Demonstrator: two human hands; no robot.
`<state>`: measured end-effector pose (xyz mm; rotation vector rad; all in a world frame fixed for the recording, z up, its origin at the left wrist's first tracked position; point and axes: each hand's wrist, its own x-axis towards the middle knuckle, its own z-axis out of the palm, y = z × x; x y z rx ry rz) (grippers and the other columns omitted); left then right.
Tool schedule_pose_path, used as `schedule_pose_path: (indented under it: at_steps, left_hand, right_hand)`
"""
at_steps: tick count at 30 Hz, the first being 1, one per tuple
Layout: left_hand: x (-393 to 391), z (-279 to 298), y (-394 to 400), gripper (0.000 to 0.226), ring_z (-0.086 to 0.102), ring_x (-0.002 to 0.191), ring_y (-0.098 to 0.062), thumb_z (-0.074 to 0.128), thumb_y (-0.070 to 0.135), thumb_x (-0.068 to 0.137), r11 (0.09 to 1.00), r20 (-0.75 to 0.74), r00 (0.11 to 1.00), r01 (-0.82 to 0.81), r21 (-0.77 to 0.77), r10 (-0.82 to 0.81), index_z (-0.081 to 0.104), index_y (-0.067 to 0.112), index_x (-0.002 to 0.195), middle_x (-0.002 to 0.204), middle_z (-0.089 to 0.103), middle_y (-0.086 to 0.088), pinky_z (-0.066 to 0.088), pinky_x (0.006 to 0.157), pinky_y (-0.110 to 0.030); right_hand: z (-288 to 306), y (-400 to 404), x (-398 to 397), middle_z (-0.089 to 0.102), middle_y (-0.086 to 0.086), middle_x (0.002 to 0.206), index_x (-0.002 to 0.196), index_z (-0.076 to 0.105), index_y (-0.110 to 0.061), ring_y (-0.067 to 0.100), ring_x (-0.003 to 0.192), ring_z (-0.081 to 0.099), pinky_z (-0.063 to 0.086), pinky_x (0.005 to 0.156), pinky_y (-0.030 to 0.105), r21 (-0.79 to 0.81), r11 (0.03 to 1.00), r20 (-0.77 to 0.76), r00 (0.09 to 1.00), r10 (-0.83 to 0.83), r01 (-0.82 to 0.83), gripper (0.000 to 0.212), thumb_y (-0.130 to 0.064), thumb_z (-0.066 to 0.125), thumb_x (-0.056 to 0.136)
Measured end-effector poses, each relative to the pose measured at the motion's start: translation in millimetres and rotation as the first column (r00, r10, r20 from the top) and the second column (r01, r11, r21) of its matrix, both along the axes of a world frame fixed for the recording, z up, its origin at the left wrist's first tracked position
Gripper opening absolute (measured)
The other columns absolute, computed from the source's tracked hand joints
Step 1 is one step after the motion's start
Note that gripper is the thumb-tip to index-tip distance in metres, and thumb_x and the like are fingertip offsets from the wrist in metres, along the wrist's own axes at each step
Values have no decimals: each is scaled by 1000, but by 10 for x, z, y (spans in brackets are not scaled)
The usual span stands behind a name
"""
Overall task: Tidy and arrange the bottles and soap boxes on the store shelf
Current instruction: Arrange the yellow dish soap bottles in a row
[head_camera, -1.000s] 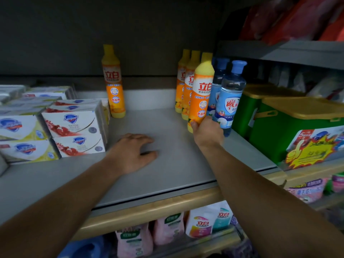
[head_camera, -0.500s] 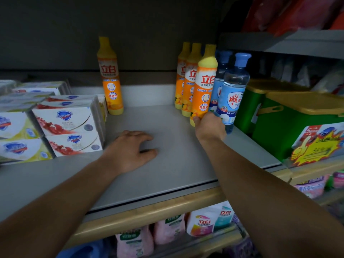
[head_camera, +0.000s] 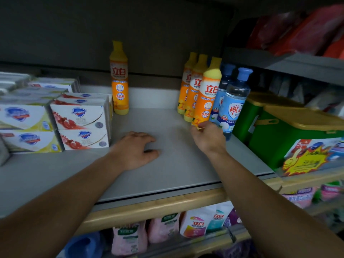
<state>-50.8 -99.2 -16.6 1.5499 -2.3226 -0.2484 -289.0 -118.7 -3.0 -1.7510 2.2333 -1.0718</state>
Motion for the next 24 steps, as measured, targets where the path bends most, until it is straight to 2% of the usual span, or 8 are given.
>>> schedule_pose_path:
  at_steps: [3,5,10,13,16,19,21,24]
  left_hand:
    - [34,27,16,69,44,132,-18,50,63,74,1000,-35,999,6,17,-6,58,25,131,140,54,4,31,111,-26]
    - [49,31,5,66,47,130,-17,54,62,76,1000,-41,999,0,2,0,60,23,129,138,56,4,32,110,-26]
    - [71,-4,-58,53,50,127,-17,64,48,84,998,-58,998,-9,-64,6,61,20,128,134,59,1,36,106,-27]
    - [97,0,-102,51,51,126,-19,62,48,84,997,-84,996,-35,-66,30,63,19,126,130,61,-2,38,105,-28]
    - [114,18,-172,57,54,123,-20,47,57,78,994,-96,992,-91,-53,86,66,20,117,125,64,-3,40,103,-29]
    - [94,0,-217,61,54,120,-21,38,60,74,992,-62,994,-99,-73,95,67,19,109,118,66,-2,35,105,-27]
    - [88,-50,-243,56,51,121,-21,44,60,81,988,-64,993,-109,-113,102,67,18,109,118,66,-3,33,105,-25]
    - [88,-116,-256,50,46,125,-20,55,57,83,979,-104,986,-143,-145,129,67,20,113,121,64,-2,33,105,-24]
  right_hand:
    - [162,-46,205,62,-11,92,103,66,-25,13,93,57,40,78,25,-59,977,162,963,214,-207,22,-42,61,89]
    - [308,-167,409,59,-17,92,113,65,-23,8,96,59,42,80,21,-94,947,211,923,321,-307,31,-42,64,88]
    - [681,-653,982,65,-9,113,123,61,-23,8,102,60,46,86,23,-147,893,164,879,447,-426,44,-48,65,87]
    - [891,-973,1293,66,-6,117,124,61,-21,13,108,58,38,79,21,-146,892,155,881,448,-428,49,-52,64,86]
    - [1014,-1281,1538,64,2,114,123,63,-18,21,107,58,39,67,20,-139,884,193,863,467,-447,49,-52,64,86]
    - [1122,-1530,1765,53,4,141,144,44,-23,25,127,51,40,89,25,-136,866,164,852,498,-480,64,-49,65,89]
    - [1175,-1659,1887,49,4,145,146,41,-22,25,130,48,42,101,32,-138,836,132,827,547,-531,66,-49,63,90]
    - [1163,-1795,2029,51,6,142,143,42,-21,26,127,50,43,97,33,-147,827,167,810,562,-543,61,-48,62,91]
